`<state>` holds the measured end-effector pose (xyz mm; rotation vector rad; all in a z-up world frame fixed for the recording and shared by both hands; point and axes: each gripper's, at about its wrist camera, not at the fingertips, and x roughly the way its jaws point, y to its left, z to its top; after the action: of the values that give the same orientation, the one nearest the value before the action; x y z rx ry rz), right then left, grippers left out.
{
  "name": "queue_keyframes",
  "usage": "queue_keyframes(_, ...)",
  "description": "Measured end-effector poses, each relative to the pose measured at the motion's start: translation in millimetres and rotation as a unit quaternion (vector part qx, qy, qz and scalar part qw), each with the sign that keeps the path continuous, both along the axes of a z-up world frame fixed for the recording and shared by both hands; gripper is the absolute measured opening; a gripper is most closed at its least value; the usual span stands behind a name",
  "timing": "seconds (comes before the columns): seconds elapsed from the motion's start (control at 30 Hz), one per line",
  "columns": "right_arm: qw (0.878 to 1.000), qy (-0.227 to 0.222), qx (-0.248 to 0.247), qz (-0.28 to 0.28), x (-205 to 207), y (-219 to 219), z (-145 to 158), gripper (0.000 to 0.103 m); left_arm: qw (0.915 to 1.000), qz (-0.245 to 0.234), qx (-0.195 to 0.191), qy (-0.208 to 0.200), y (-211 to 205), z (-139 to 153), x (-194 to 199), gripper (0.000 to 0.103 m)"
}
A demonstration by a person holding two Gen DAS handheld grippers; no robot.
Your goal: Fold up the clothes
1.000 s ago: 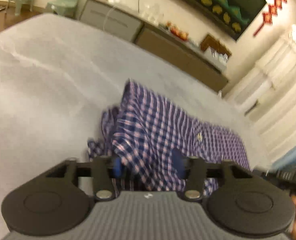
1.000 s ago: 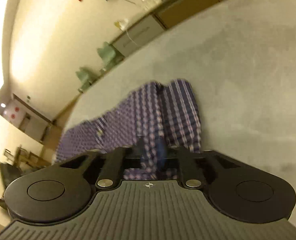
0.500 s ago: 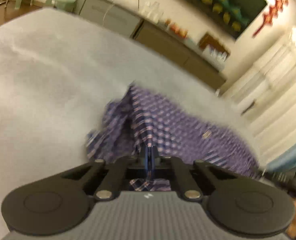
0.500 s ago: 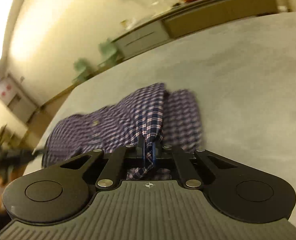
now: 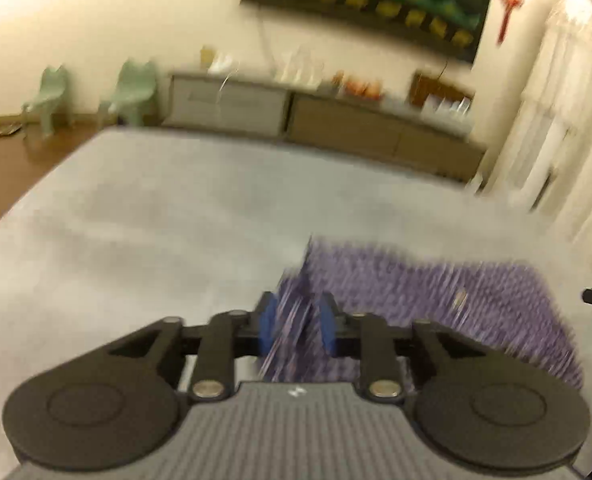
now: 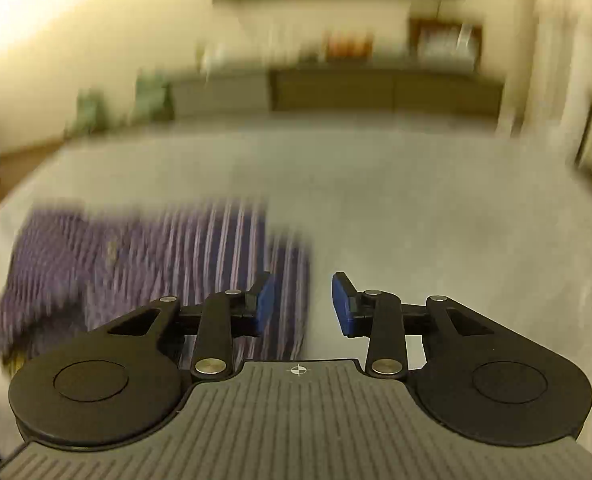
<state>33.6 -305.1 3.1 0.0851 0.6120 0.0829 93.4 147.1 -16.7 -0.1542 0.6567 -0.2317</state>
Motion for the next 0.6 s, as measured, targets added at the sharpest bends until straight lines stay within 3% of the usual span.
queue_keyframes(0.1, 0.997, 0.02, 0.039, 0.063, 33.4, 16.4, 4.5, 0.036, 0.9983, -0.051, -0.02, 0.021, -23.6, -9.4, 40.0, 0.038)
queue_keyframes(0.17, 0.994, 0.061, 0.039, 0.086, 50.9, 29.2, -22.6, 0.036, 0.9965, -0.069, -0.018, 0.043, -37.8, -26.7, 63.7, 0.037)
queue_keyframes(0.23, 0.99, 0.103, 0.027, 0.097, 62.6, 38.2, -53.3, 0.036, 0.9958, -0.052, 0.001, 0.075, -40.0, -52.4, 77.4, 0.038)
queue_keyframes(0.3, 0.989, 0.109, 0.017, 0.097, 61.6, 35.5, -61.3, 0.036, 0.994, -0.043, 0.02, 0.099, -35.8, -76.9, 77.8, 0.038)
queue_keyframes(0.47, 0.99, 0.11, 0.017, 0.089, 63.1, 32.2, -63.6, 0.042, 0.9943, -0.042, 0.059, 0.078, -41.5, -79.8, 61.3, 0.043)
queue_keyframes(0.53, 0.992, 0.1, 0.015, 0.081, 60.2, 32.0, -61.9, 0.042, 0.9957, -0.034, 0.052, 0.069, -42.8, -74.3, 58.3, 0.042)
queue_keyframes(0.6, 0.995, 0.078, 0.003, 0.067, 50.4, 32.4, -55.0, 0.042, 0.9977, -0.035, 0.019, 0.055, -39.3, -63.6, 49.0, 0.039)
